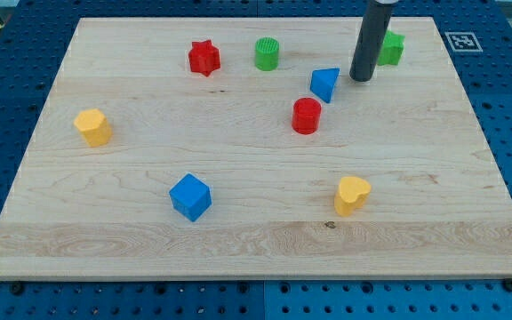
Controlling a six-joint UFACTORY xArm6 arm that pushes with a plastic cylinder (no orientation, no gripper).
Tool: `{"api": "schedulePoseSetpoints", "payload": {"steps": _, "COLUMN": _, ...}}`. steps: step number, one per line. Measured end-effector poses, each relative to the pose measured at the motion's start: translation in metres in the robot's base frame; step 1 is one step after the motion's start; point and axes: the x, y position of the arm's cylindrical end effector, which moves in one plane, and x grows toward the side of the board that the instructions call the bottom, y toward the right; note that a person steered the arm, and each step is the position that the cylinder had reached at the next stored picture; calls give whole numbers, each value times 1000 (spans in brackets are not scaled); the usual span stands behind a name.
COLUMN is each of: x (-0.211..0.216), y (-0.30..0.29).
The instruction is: Move the blue triangle along with the red star to the top left
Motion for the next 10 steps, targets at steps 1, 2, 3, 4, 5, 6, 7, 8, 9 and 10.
{"api": "schedulePoseSetpoints", "payload": {"steps": 1, "x": 6, "y": 0}}
{"api": "schedulePoseSetpoints", "payload": {"steps": 2, "x": 24, "y": -10}}
{"api": "schedulePoseSetpoints", "payload": {"steps": 3, "x": 41, "y": -23}}
{"api": "schedulePoseSetpoints", "payload": {"steps": 4, "x": 35, "y": -43}}
{"api": "schedulePoseSetpoints", "payload": {"steps": 5, "x": 32, "y": -59}}
{"api": "schedulePoseSetpoints", "payload": {"steps": 6, "x": 29, "y": -73}}
{"api": "schedulePoseSetpoints", "payload": {"steps": 7, "x": 28, "y": -61}}
{"api": "schedulePoseSetpoints", "payload": {"steps": 8, "x": 17, "y": -52}}
{"api": "schedulePoseSetpoints", "payload": {"steps": 9, "x": 11, "y": -67}}
{"api": "schedulePoseSetpoints", "payload": {"steps": 10, "x": 11, "y": -91}}
